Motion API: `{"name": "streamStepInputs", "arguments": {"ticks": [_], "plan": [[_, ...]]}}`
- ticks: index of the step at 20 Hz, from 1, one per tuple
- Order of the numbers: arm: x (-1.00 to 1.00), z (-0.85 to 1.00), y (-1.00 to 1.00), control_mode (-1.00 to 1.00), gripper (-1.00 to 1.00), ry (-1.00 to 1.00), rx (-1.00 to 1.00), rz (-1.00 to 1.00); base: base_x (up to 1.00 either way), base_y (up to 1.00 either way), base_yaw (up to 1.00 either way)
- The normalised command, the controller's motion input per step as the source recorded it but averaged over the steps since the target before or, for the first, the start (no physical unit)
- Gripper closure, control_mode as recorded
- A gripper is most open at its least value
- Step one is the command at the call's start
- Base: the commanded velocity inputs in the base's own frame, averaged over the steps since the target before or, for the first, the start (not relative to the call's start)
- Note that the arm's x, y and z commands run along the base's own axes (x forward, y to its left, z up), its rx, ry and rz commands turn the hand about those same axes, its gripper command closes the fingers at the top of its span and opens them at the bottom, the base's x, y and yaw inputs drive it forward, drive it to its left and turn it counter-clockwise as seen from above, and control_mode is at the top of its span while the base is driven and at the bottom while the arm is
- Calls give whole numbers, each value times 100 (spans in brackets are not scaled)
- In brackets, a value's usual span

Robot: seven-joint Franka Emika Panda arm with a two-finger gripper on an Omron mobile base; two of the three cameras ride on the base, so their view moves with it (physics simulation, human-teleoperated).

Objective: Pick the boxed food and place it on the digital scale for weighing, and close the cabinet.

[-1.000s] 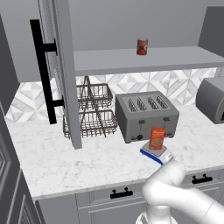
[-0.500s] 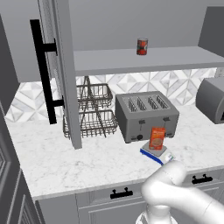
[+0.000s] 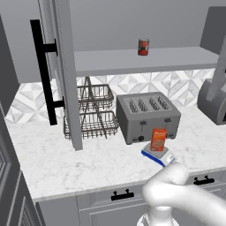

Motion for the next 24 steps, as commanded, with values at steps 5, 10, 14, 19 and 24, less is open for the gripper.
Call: {"name": "streamStepInputs", "arguments": {"ticks": [5,10,14,19,24], "plan": [[100,-3,93,-100,-100,-6,0,-6,0,0,0],[100,-7,61,-100,-100,-13,-7,-25,0,0,0],[100,-7,53,-100,-100,-7,-7,-32,0,0,0],[100,0,22,-100,-100,-4,-1,-20,0,0,0],[99,0,1,-100,-100,0,0,-15,0,0,0]]}}
